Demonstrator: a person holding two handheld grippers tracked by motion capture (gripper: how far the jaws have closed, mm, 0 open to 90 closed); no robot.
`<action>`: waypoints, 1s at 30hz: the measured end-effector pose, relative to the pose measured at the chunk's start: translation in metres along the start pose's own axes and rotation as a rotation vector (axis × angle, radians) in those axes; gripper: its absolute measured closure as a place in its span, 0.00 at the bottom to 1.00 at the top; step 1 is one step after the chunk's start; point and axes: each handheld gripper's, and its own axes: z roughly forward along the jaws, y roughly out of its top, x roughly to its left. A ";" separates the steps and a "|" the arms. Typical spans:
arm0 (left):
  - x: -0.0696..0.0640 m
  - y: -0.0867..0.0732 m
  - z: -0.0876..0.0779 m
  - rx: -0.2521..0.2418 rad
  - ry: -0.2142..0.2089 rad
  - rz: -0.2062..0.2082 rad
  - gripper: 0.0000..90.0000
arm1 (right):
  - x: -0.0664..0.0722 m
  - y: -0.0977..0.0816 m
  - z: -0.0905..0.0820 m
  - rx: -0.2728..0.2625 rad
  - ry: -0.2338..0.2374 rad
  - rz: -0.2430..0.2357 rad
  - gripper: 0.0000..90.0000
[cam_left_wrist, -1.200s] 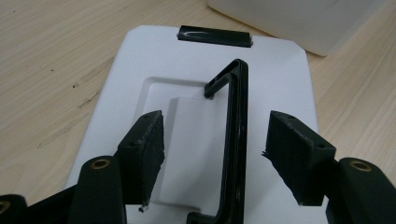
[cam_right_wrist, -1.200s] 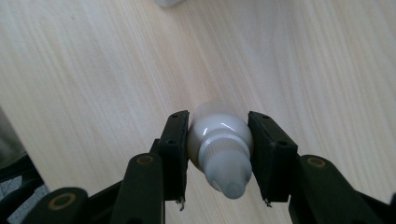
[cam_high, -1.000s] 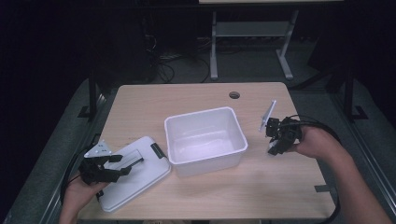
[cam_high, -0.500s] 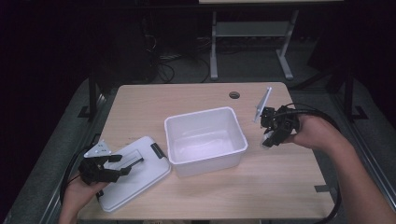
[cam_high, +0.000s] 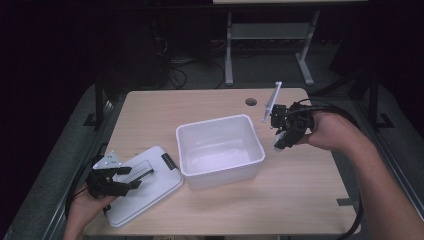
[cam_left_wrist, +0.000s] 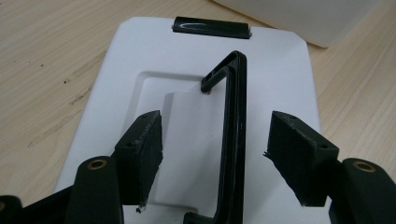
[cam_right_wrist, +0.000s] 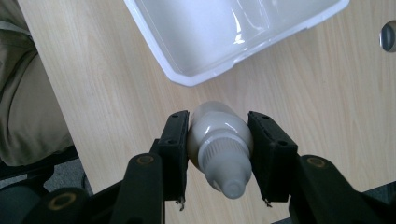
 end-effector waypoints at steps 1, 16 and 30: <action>0.000 0.000 0.000 0.002 0.000 0.001 0.39 | 0.000 0.002 -0.001 -0.001 -0.001 -0.005 0.66; -0.001 0.000 0.000 0.007 -0.002 0.007 0.38 | 0.002 0.030 -0.010 -0.012 0.006 -0.051 0.66; 0.000 -0.001 -0.001 0.001 0.002 0.002 0.38 | 0.003 0.056 -0.001 -0.007 0.028 -0.096 0.66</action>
